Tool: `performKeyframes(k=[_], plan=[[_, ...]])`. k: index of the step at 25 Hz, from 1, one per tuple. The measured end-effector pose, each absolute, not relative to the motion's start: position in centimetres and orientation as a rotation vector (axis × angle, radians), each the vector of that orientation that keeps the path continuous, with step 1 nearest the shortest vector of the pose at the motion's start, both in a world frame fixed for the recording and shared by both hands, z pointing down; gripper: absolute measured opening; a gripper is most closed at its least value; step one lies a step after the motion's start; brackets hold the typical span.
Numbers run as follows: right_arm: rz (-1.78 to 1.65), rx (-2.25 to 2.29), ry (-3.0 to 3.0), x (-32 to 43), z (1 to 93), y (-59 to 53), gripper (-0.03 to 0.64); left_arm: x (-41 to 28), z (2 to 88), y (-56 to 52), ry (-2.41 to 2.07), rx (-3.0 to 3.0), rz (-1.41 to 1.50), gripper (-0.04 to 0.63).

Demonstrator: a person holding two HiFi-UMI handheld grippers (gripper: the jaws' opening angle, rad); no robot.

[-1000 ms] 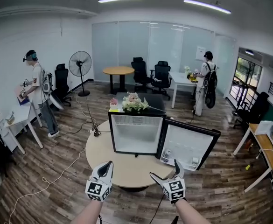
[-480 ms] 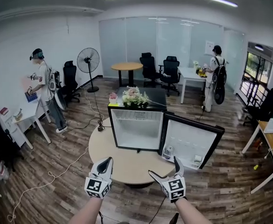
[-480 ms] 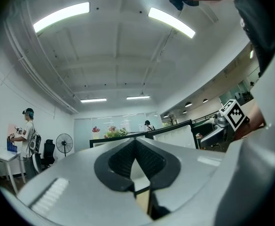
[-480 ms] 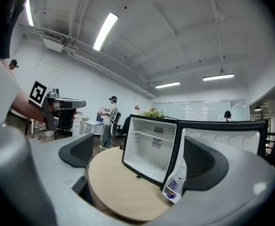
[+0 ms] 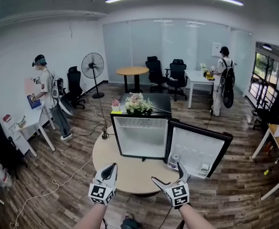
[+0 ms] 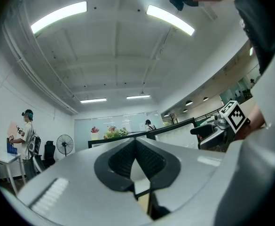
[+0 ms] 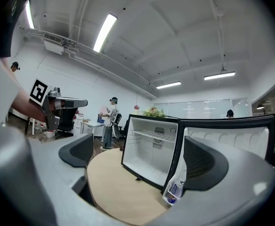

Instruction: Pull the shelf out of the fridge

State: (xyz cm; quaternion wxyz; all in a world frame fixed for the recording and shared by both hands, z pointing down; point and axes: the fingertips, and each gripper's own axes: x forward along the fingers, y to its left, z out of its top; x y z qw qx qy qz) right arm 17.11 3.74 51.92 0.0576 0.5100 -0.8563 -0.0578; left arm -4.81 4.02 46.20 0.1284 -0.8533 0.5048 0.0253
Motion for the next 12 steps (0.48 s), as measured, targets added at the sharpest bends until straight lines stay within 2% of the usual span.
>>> performKeyframes(k=[12], plan=[[-0.197,1.595,-2.525,14.6,51.7,-6.6,0.598,-6.7,46.8,-7.8,1.398,-2.533,0.142,0.000]])
